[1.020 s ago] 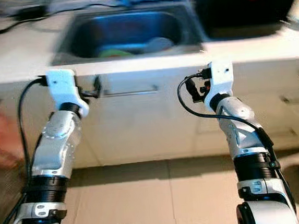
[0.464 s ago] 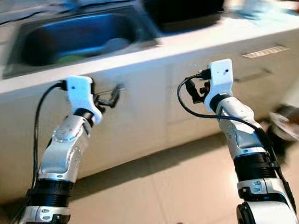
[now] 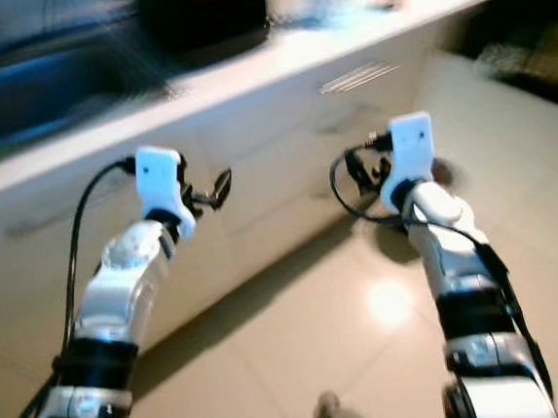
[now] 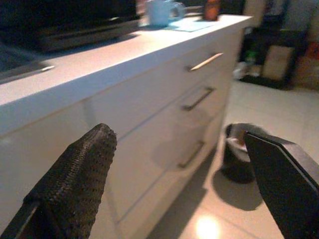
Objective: Kitchen organization
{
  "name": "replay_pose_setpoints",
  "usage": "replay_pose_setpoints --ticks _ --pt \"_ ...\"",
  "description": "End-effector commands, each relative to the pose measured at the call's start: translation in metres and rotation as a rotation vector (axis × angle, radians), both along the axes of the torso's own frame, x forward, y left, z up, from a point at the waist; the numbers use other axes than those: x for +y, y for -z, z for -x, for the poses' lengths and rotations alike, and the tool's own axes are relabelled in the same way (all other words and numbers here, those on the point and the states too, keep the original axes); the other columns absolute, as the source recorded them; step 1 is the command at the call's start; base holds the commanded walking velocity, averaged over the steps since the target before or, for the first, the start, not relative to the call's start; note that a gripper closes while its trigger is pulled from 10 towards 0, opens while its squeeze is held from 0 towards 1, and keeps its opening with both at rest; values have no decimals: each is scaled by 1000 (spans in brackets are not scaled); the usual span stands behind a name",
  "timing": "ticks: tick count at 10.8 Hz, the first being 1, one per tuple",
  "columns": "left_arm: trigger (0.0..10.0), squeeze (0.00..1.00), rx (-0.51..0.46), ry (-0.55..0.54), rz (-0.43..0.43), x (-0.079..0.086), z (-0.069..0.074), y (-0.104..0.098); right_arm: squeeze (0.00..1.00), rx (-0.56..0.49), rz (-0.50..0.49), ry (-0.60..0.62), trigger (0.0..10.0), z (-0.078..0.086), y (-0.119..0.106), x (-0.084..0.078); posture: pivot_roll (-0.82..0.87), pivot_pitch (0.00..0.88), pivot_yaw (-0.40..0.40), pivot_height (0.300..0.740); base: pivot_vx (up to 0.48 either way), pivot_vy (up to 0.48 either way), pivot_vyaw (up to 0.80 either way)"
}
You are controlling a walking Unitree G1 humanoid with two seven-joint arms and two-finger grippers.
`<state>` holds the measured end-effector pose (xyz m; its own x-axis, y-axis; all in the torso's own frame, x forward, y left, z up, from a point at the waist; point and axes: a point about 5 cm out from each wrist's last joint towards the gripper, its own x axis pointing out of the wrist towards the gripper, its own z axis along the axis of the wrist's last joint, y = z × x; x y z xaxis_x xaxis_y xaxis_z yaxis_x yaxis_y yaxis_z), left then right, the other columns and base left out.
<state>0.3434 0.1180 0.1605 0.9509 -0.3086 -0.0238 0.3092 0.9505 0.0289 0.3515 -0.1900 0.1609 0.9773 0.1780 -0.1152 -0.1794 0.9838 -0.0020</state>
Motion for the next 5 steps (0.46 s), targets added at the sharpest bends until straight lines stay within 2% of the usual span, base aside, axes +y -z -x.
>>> replay_pose_setpoints --ticks 1,3,5 --pt "10000 0 12 -5 -1 4 1 1 0 -4 -2 -10 10000 -3 -4 3 20 65 7 740 0 0 -769" --pt "10000 0 16 -20 -11 6 0 2 0 -1 -2 -9 10000 -2 -2 3 21 67 12 740 0 0 -769" --pt "10000 0 16 -23 -4 8 0 1 0 -1 -5 -2 10000 -2 -2 2 21 68 16 740 249 0 -769"
